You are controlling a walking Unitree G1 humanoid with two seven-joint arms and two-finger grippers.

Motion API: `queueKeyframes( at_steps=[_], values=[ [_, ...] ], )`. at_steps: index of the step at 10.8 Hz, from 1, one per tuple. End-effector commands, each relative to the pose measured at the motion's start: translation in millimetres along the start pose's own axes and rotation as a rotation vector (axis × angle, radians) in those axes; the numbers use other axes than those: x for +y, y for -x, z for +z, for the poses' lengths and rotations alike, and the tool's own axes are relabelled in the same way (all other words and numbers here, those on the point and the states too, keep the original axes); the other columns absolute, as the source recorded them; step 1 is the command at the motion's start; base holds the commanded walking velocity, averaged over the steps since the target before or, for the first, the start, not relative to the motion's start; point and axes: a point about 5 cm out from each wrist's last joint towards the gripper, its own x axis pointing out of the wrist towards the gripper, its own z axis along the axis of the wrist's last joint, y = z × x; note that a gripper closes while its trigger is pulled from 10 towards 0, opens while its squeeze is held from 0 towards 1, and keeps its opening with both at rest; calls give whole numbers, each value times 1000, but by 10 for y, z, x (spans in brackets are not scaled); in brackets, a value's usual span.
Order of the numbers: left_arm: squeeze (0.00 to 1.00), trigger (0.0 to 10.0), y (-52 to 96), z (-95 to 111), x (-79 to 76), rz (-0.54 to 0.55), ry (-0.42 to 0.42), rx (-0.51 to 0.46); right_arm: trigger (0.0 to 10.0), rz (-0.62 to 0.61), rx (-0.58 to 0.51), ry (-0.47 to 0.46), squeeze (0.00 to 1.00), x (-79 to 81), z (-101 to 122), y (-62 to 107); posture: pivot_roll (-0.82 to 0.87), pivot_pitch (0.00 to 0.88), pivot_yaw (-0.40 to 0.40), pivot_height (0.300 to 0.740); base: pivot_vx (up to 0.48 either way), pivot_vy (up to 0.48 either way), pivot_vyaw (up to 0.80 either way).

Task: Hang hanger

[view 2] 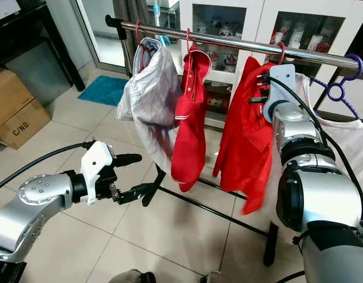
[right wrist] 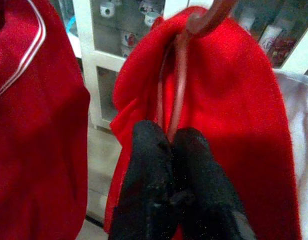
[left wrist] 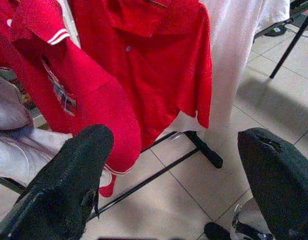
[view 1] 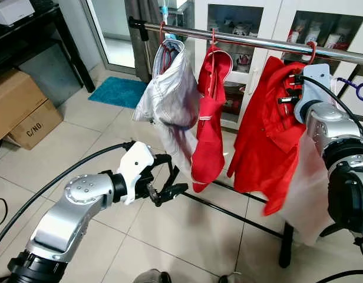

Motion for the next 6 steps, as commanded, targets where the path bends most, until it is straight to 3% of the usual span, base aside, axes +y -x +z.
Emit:
queueKeyframes(
  at_steps=[1,4,5,6],
  values=[
    [275,10000,6,28,37,12,-17,0,10000,26,99,-3,1000,96,-213,-3,-21,78,83,740,0,0,0],
    [275,10000,-1,41,45,19,-24,-7,10000,-18,86,-5,1000,81,-185,-6,-15,79,76,740,0,0,0],
    [278,10000,3,43,47,20,-25,-8,10000,-29,72,-29,294,76,-167,-8,-13,81,77,740,0,0,0],
    [275,10000,5,46,59,19,-28,-9,10000,-27,36,-79,0,87,-104,-13,-16,78,82,740,0,0,0]
  ],
)
